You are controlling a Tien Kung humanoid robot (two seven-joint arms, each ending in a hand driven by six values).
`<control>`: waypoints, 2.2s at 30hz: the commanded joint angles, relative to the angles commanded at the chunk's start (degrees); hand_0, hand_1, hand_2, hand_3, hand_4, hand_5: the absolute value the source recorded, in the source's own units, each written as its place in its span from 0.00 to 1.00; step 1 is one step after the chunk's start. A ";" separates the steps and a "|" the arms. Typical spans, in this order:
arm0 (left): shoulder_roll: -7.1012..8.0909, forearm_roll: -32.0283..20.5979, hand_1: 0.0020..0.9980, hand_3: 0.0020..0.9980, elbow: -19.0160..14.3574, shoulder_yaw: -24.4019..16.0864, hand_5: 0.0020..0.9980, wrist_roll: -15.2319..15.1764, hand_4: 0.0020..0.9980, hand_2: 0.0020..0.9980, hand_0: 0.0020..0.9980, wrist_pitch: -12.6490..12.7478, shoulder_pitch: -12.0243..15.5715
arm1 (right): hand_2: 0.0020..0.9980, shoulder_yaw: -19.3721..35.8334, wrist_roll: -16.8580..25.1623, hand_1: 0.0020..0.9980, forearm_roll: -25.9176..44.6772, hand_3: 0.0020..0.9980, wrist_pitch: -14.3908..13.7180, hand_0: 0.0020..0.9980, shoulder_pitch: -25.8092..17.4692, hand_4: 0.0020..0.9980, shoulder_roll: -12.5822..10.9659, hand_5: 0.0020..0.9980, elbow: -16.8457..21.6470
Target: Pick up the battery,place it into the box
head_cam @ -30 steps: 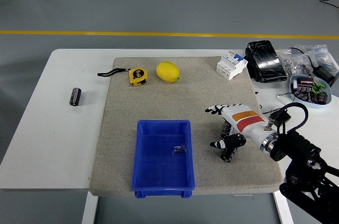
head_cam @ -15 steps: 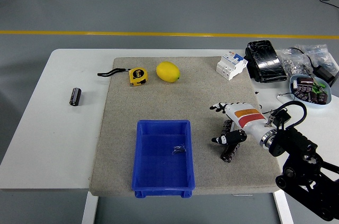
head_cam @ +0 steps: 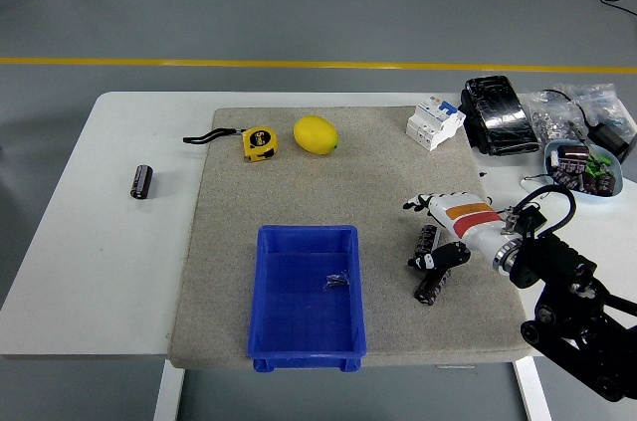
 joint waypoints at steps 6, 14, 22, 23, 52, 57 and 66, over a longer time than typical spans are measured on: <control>-0.11 0.21 0.65 0.61 -0.05 0.05 0.67 0.06 0.62 0.67 0.68 0.25 0.34 | 0.70 0.05 0.06 0.64 0.01 0.77 0.16 0.69 -0.08 1.00 -0.22 0.33 -0.57; -0.38 0.57 0.65 0.62 -0.04 0.03 0.67 0.24 0.62 0.67 0.68 0.83 0.43 | 0.66 -0.49 -0.08 0.60 0.15 0.76 -2.20 0.61 -0.36 1.00 0.22 0.29 -1.28; -0.47 -0.33 0.65 0.62 0.01 0.71 0.67 0.17 0.62 0.68 0.68 1.37 -0.37 | 0.60 -0.44 0.19 0.56 1.16 0.73 -3.78 0.49 0.14 1.00 0.08 0.24 -2.79; -0.48 -0.41 0.65 0.61 0.01 0.77 0.67 0.14 0.62 0.68 0.68 1.40 -0.43 | 0.55 -0.46 0.23 0.50 1.20 0.71 -3.92 0.35 0.16 1.00 0.09 0.20 -2.86; -0.62 -0.25 0.65 0.61 0.03 0.74 0.67 -0.03 0.62 0.68 0.68 1.20 -0.82 | 0.51 -0.85 1.05 0.45 0.46 0.53 -4.80 0.25 0.19 0.99 0.13 0.14 -3.67; -0.66 -0.11 0.65 0.61 0.03 0.63 0.67 -0.03 0.62 0.68 0.68 1.19 -0.80 | 0.50 -1.00 0.99 0.44 0.18 0.51 -5.14 0.24 0.19 0.96 0.19 0.12 -3.59; -0.65 0.04 0.65 0.62 0.04 0.54 0.67 -0.01 0.62 0.68 0.68 1.11 -0.76 | 0.49 -1.05 0.93 0.43 -0.19 0.51 -5.32 0.22 0.30 0.91 0.10 0.08 -3.06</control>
